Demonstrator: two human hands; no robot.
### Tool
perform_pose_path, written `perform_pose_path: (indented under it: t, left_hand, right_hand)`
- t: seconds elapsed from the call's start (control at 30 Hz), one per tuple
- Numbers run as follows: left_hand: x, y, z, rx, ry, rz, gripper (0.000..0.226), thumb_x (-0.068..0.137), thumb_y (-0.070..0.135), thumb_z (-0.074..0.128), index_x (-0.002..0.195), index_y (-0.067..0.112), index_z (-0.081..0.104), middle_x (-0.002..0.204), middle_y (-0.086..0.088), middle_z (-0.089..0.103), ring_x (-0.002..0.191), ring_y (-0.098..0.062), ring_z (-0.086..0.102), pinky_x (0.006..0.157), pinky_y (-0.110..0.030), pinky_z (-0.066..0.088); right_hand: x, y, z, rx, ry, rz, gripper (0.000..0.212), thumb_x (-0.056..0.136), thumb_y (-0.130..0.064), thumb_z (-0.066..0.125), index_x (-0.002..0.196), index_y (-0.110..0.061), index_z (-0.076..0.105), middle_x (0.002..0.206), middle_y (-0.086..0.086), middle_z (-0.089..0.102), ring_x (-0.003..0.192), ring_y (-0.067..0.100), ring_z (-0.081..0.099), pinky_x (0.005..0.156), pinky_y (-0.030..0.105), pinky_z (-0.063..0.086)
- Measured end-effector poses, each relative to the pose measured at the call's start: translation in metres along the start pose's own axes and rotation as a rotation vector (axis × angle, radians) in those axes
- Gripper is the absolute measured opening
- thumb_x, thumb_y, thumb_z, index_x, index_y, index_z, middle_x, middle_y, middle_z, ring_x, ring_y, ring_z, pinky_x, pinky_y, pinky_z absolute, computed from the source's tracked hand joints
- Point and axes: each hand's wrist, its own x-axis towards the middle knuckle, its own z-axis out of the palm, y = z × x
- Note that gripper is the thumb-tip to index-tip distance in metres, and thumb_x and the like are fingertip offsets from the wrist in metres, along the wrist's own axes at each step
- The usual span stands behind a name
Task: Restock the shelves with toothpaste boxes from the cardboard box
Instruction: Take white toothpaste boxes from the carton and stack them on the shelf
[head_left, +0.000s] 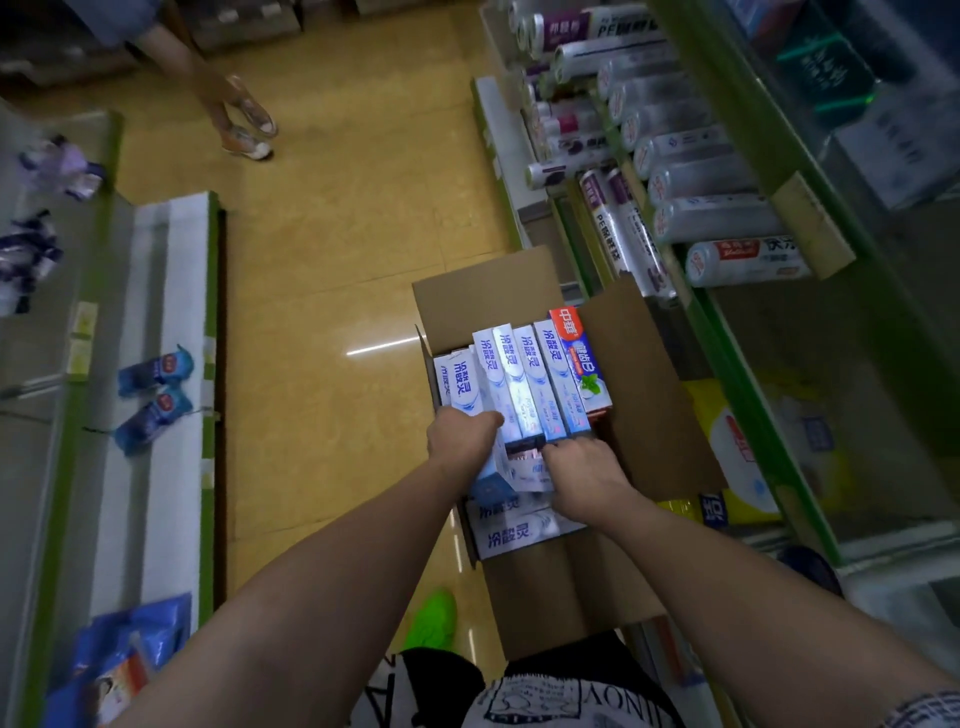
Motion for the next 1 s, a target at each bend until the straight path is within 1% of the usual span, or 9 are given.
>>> perform_pose_path:
  t: [0.13, 0.2, 0.27, 0.4, 0.5, 0.6, 0.73, 0.87, 1.0]
  left_hand:
    - [-0.012, 0.014, -0.014, 0.019, -0.077, 0.082, 0.029, 0.086, 0.024, 0.073, 0.11, 0.013, 0.061, 0.102, -0.005, 0.066, 0.091, -0.027, 0.068, 0.08, -0.035, 0.058]
    - [-0.019, 0.021, -0.022, 0.044, -0.088, 0.136, 0.027, 0.083, 0.029, 0.073, 0.103, 0.016, 0.06, 0.105, -0.007, 0.069, 0.095, -0.03, 0.068, 0.086, -0.038, 0.058]
    - [-0.03, 0.032, -0.033, 0.063, -0.106, 0.19, 0.029, 0.079, 0.034, 0.073, 0.098, 0.017, 0.059, 0.105, -0.008, 0.07, 0.095, -0.032, 0.068, 0.089, -0.043, 0.058]
    - [-0.055, 0.056, -0.058, 0.02, -0.15, 0.308, 0.03, 0.083, 0.033, 0.073, 0.103, 0.013, 0.063, 0.097, -0.008, 0.069, 0.092, -0.033, 0.069, 0.087, -0.045, 0.059]
    - [-0.076, 0.072, -0.077, -0.02, -0.191, 0.389, 0.04, 0.085, 0.031, 0.074, 0.118, 0.009, 0.064, 0.108, -0.013, 0.069, 0.095, -0.034, 0.068, 0.088, -0.043, 0.058]
    - [-0.102, 0.086, -0.099, -0.054, -0.226, 0.472, 0.041, 0.086, 0.031, 0.074, 0.119, 0.01, 0.064, 0.107, -0.012, 0.068, 0.095, -0.034, 0.068, 0.086, -0.041, 0.058]
    - [-0.142, 0.104, -0.122, -0.063, -0.238, 0.586, 0.047, 0.082, 0.034, 0.075, 0.12, 0.008, 0.065, 0.11, -0.013, 0.07, 0.095, -0.034, 0.068, 0.086, -0.039, 0.057]
    - [-0.187, 0.119, -0.137, -0.089, -0.286, 0.691, 0.046, 0.082, 0.035, 0.075, 0.119, 0.008, 0.067, 0.11, -0.012, 0.07, 0.094, -0.032, 0.068, 0.081, -0.035, 0.055]
    - [-0.228, 0.129, -0.145, -0.144, -0.335, 0.759, 0.048, 0.081, 0.038, 0.075, 0.118, 0.009, 0.066, 0.11, -0.013, 0.07, 0.094, -0.033, 0.068, 0.089, -0.044, 0.058]
  right_hand:
    - [-0.014, -0.005, -0.028, 0.067, -0.019, 0.098, 0.024, 0.083, -0.027, 0.065, 0.104, -0.016, 0.059, 0.108, 0.007, 0.063, 0.098, 0.025, 0.063, 0.073, 0.03, 0.05]
    - [-0.025, -0.008, -0.048, 0.102, -0.023, 0.17, 0.027, 0.082, -0.03, 0.066, 0.103, -0.015, 0.059, 0.104, 0.008, 0.061, 0.097, 0.026, 0.063, 0.074, 0.03, 0.05]
    - [-0.038, -0.01, -0.068, 0.165, 0.014, 0.268, 0.022, 0.076, -0.032, 0.068, 0.089, -0.016, 0.059, 0.091, 0.006, 0.057, 0.085, 0.026, 0.061, 0.068, 0.029, 0.051]
    - [-0.069, -0.024, -0.103, 0.343, 0.166, 0.502, 0.039, 0.07, -0.045, 0.072, 0.065, -0.013, 0.05, 0.077, 0.004, 0.057, 0.069, 0.026, 0.056, 0.057, 0.027, 0.04]
    - [-0.099, -0.038, -0.131, 0.485, 0.29, 0.66, 0.041, 0.061, -0.045, 0.077, 0.071, -0.009, 0.06, 0.078, 0.008, 0.063, 0.073, 0.026, 0.065, 0.054, 0.025, 0.041]
    - [-0.134, -0.053, -0.156, 0.66, 0.444, 0.778, 0.045, 0.055, -0.045, 0.083, 0.074, -0.008, 0.067, 0.074, 0.007, 0.065, 0.065, 0.022, 0.063, 0.044, 0.024, 0.035]
    - [-0.183, -0.063, -0.186, 0.809, 0.642, 0.899, 0.05, 0.057, -0.049, 0.087, 0.073, -0.005, 0.07, 0.073, 0.008, 0.065, 0.066, 0.022, 0.061, 0.045, 0.027, 0.035]
    - [-0.235, -0.069, -0.214, 0.905, 0.838, 0.955, 0.048, 0.056, -0.048, 0.09, 0.069, -0.006, 0.071, 0.071, 0.009, 0.067, 0.07, 0.025, 0.064, 0.051, 0.029, 0.04]
    - [-0.288, -0.076, -0.234, 0.919, 0.981, 0.983, 0.044, 0.059, -0.045, 0.089, 0.07, -0.006, 0.072, 0.069, 0.009, 0.066, 0.062, 0.021, 0.058, 0.046, 0.029, 0.035]
